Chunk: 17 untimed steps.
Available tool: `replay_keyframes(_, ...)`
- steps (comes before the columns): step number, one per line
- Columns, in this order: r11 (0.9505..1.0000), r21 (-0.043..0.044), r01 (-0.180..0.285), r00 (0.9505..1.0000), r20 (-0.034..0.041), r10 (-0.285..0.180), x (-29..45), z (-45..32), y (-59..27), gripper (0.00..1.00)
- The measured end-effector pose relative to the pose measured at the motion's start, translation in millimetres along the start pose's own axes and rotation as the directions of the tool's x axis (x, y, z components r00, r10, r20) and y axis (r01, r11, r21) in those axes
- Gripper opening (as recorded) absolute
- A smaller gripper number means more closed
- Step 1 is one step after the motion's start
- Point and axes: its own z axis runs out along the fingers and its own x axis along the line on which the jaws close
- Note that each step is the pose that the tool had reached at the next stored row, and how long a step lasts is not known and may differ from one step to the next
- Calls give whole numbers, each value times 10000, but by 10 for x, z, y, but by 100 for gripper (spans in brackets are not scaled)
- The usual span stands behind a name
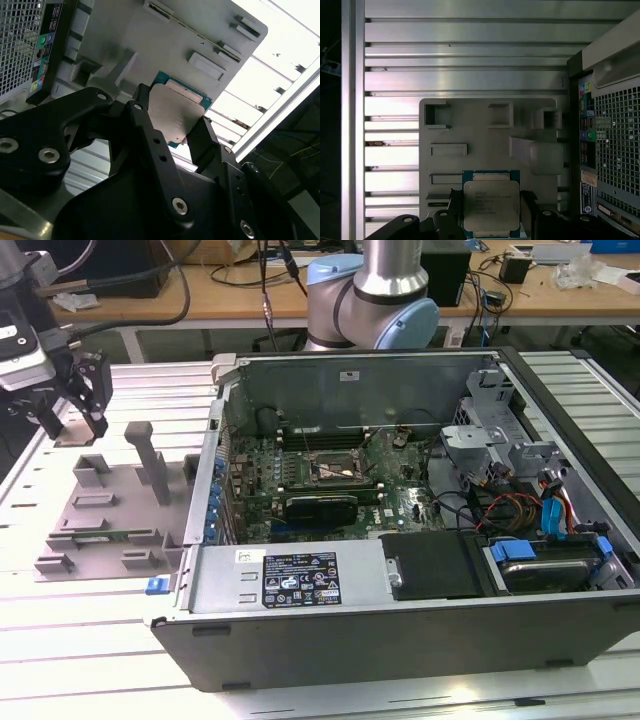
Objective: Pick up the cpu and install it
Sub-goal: 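Pick up the cpu and move it towards the insertion slot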
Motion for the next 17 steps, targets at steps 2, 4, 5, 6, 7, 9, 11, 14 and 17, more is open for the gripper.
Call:
replay_keyframes(2,10000,0,1,10000,0,-1,-46,1,0,54)
replay_keyframes(4,10000,0,0,10000,0,0,-73,2,1,54)
replay_keyframes(5,10000,0,0,10000,0,0,-83,3,1,54)
replay_keyframes(6,10000,0,1,10000,1,-1,-102,3,1,54)
replay_keyframes(7,10000,0,1,10000,0,-1,-120,4,1,54)
replay_keyframes(9,10000,0,1,10000,0,-1,-152,5,2,54)
replay_keyframes(11,10000,0,0,10000,0,0,-204,7,3,54)
replay_keyframes(14,10000,0,0,10000,1,0,-281,9,4,54)
replay_keyframes(17,10000,1,-2,10000,0,2,-323,-4,5,54)
